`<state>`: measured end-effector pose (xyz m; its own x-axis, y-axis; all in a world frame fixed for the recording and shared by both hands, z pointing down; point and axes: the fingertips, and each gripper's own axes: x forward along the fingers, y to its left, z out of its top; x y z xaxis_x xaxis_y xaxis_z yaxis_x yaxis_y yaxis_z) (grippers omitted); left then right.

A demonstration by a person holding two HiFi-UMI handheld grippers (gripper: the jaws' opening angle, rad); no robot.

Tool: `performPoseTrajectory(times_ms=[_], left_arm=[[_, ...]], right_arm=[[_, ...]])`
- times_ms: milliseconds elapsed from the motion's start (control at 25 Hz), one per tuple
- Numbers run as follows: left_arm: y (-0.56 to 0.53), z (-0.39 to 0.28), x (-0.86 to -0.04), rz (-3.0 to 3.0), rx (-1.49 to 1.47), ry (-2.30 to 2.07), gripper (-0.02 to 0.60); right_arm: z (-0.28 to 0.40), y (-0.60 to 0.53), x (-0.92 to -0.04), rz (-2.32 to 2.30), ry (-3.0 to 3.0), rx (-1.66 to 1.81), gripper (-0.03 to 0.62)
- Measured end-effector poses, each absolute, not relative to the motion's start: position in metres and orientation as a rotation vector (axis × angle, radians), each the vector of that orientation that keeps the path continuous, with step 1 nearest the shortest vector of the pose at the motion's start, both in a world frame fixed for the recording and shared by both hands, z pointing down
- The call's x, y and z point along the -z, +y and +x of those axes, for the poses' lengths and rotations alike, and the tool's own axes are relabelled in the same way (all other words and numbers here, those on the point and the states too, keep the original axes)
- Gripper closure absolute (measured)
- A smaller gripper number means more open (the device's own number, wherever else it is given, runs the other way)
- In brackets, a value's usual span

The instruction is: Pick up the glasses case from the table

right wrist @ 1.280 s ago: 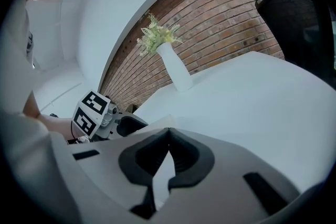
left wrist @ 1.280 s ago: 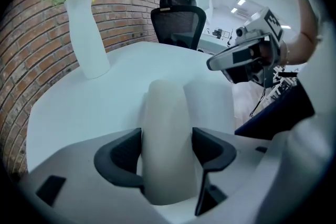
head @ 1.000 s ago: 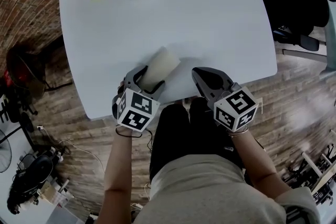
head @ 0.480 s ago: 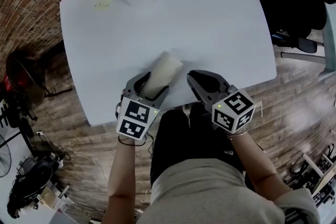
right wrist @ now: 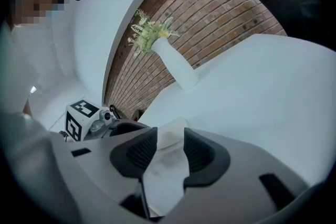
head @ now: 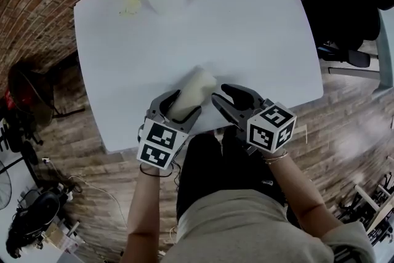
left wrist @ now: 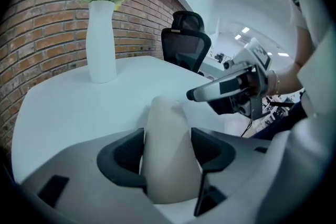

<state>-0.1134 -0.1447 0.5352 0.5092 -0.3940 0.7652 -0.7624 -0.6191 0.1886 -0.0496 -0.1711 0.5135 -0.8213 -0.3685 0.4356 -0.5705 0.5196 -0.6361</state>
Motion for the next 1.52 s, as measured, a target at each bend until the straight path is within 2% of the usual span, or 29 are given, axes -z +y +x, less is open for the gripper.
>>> performPoseTrajectory(times_ms=[280,1040,1360,1520], left_arm=[[-0.136,-0.121,-0.556,2.228,-1.213,-0.913,0.299],[-0.131,-0.118,-0.571,2.164,-1.325,-0.89,0.294],[-0.135,-0.112,-0.556,2.257,-1.241,-0.908,0.299],[-0.141,-0.108,-0.545,2.289,-1.147,-0.936,0.301]], right_arm=[[-0.05,-0.172,-0.513,0.813,-2.514,-1.162,0.462],[-0.044,-0.17,-0.518,0.803,-2.513,-1.16,0.471],[-0.051,-0.169,-0.522,0.778,-2.494,-1.196,0.42],[-0.051,-0.177,-0.523,0.83,-2.491,-1.233,0.352]])
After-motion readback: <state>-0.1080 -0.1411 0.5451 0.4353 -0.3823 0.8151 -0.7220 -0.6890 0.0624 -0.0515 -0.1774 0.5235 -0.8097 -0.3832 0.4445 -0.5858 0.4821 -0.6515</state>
